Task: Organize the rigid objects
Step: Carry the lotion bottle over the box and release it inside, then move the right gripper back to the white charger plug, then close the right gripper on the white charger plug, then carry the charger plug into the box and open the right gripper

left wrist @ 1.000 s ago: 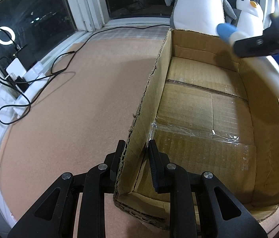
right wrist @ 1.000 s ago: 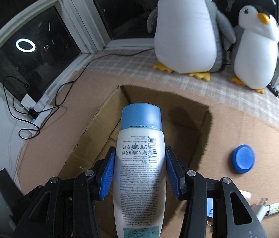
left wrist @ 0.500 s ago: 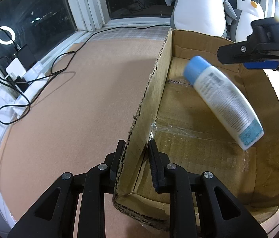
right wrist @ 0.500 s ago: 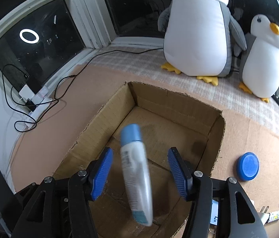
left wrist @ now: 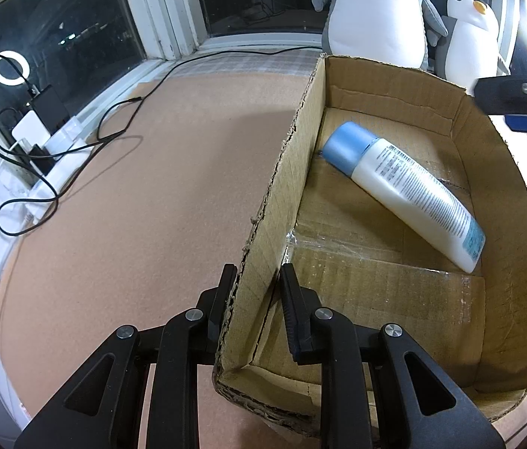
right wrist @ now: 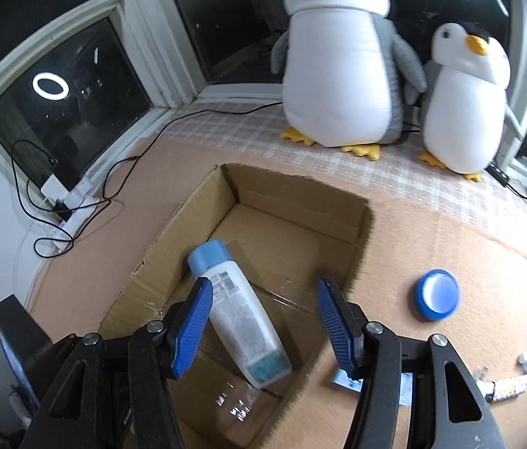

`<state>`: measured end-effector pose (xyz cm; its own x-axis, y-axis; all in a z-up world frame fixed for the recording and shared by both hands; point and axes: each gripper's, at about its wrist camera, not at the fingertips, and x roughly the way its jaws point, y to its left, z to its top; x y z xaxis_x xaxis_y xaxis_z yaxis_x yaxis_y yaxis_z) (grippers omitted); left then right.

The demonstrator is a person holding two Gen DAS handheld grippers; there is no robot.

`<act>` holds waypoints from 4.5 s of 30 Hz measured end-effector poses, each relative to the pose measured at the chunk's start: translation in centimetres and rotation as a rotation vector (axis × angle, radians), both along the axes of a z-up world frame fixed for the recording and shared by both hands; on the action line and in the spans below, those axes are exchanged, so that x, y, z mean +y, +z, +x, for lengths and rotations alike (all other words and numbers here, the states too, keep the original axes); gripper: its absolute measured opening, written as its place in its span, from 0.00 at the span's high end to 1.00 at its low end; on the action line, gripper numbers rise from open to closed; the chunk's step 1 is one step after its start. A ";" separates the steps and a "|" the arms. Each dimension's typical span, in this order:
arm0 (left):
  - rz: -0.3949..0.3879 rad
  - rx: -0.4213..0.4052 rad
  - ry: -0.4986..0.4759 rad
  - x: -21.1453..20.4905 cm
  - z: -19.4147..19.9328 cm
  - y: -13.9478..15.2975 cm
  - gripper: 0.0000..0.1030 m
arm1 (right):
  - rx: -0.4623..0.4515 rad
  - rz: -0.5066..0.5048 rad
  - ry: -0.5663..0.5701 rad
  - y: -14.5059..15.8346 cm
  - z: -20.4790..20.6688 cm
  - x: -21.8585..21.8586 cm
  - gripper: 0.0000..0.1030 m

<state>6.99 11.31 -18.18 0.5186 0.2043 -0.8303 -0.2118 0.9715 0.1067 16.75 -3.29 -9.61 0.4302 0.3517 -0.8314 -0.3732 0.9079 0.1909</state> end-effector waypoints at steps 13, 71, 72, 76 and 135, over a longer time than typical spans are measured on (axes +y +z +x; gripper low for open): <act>0.006 -0.004 -0.002 0.1 0.0 0.0 0.79 | -0.016 0.007 -0.162 2.0 -2.3 -9.6 0.47; 0.011 -0.007 -0.001 -0.1 0.0 0.1 0.79 | 0.234 -0.096 -0.332 -6.2 -1.9 -18.9 0.80; 0.011 -0.007 -0.001 -0.1 -0.1 0.1 0.79 | 0.225 -0.097 -0.330 -5.9 -1.9 -18.9 0.80; 0.011 -0.007 -0.001 -0.1 -0.1 0.0 0.79 | 0.174 -0.098 -0.307 -3.9 -1.9 -18.0 0.80; 0.010 -0.009 0.001 -0.1 0.0 0.1 0.79 | -0.014 -0.110 0.084 -2.7 2.0 2.3 0.41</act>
